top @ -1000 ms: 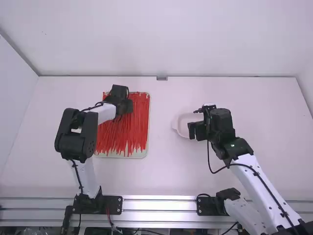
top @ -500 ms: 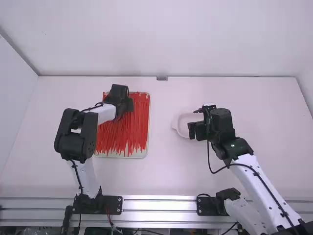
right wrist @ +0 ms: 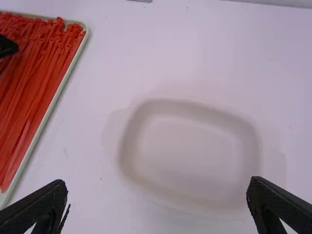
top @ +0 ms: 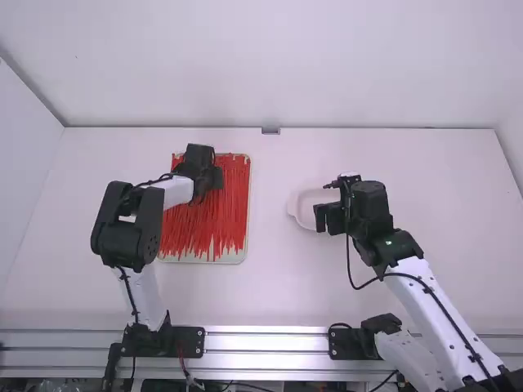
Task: Fasten the cable tie
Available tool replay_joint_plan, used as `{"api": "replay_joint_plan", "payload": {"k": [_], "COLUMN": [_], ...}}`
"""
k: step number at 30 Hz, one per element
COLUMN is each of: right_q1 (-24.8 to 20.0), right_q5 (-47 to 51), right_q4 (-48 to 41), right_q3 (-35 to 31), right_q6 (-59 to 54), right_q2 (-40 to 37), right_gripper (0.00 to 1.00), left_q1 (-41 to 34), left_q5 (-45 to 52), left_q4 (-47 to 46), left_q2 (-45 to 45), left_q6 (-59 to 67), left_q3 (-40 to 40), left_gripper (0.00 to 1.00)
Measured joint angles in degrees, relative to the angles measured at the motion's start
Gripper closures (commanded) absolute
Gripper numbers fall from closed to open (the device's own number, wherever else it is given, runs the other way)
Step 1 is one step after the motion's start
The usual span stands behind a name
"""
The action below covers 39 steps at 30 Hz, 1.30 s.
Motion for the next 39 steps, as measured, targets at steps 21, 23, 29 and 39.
{"api": "replay_joint_plan", "payload": {"k": [21,23,29,39], "right_q1": [0.0,0.0,0.02,0.0], "right_q5": [0.04,0.02,-0.04,-0.04], "right_q4": [-0.02,-0.02,-0.39,-0.39], "right_q3": [0.0,0.0,0.0,0.0], "right_q6": [0.07,0.0,-0.02,0.07], "right_q2": [0.0,0.0,0.0,0.0], "right_gripper": [0.02,0.01,0.01,0.01], "left_q1": [-1.4,-1.99,-2.54,-2.03], "left_q5": [-0.26,-0.68,-2.34,-5.01], "left_q4": [0.13,0.15,0.28,0.59], "left_q2": [0.02,0.02,0.02,0.02], "left_q6": [-0.22,-0.22,-0.22,-0.2], "left_q3": [0.0,0.0,0.0,0.0], "left_gripper": [0.81,0.81,0.8,0.79]}}
